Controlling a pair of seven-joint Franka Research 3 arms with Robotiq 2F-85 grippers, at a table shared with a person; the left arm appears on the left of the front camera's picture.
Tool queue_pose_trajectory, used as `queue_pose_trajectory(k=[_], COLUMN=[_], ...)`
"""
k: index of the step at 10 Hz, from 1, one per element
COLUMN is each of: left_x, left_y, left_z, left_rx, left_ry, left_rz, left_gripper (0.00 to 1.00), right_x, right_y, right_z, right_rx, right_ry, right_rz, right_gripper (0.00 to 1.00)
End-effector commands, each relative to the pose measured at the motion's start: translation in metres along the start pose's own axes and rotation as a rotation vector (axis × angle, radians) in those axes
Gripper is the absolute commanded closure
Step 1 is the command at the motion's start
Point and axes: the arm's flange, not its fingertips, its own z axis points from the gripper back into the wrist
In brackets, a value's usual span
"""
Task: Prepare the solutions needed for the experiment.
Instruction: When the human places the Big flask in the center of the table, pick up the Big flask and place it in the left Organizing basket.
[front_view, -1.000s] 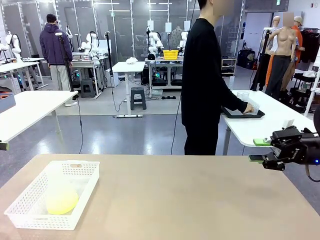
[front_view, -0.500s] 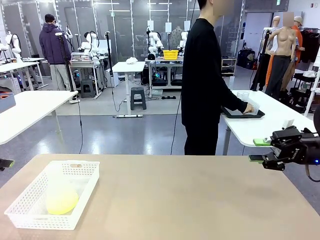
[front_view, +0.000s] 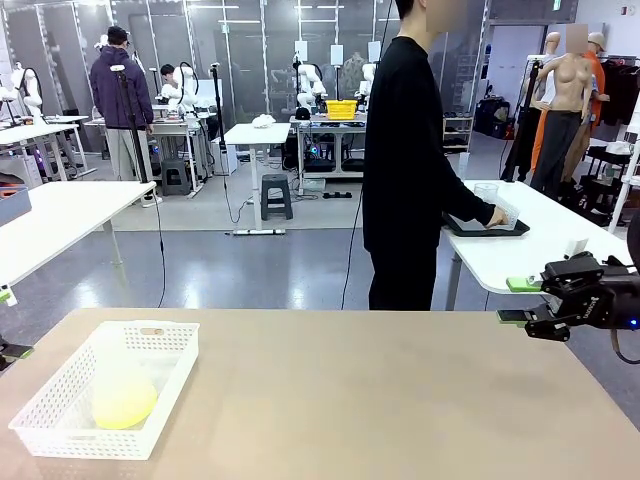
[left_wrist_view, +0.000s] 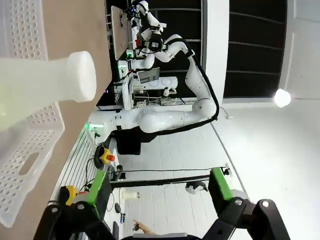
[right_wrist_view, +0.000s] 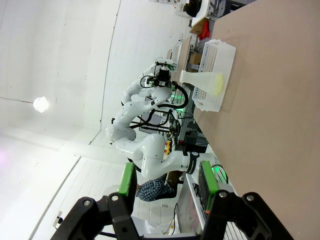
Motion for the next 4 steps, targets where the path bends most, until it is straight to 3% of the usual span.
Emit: queue_pose_trajectory(k=[1, 4], left_x=[-0.0019, -0.0019], left_y=[-0.0052, -0.0052], left_z=[0.0034, 0.0034], left_rx=[-0.01, -0.01], left_ry=[-0.014, -0.014], left_rz=[-0.05, -0.05], left_gripper=[0.0, 0.0], right_x=[0.0008, 0.0008], right_y=[0.0014, 0.0014], right_z=[0.0006, 0.0006], right_rx=[0.005, 0.005], right_ry=[0.0, 0.0], right_rz=[0.006, 0.006], right_gripper=[0.36, 0.36])
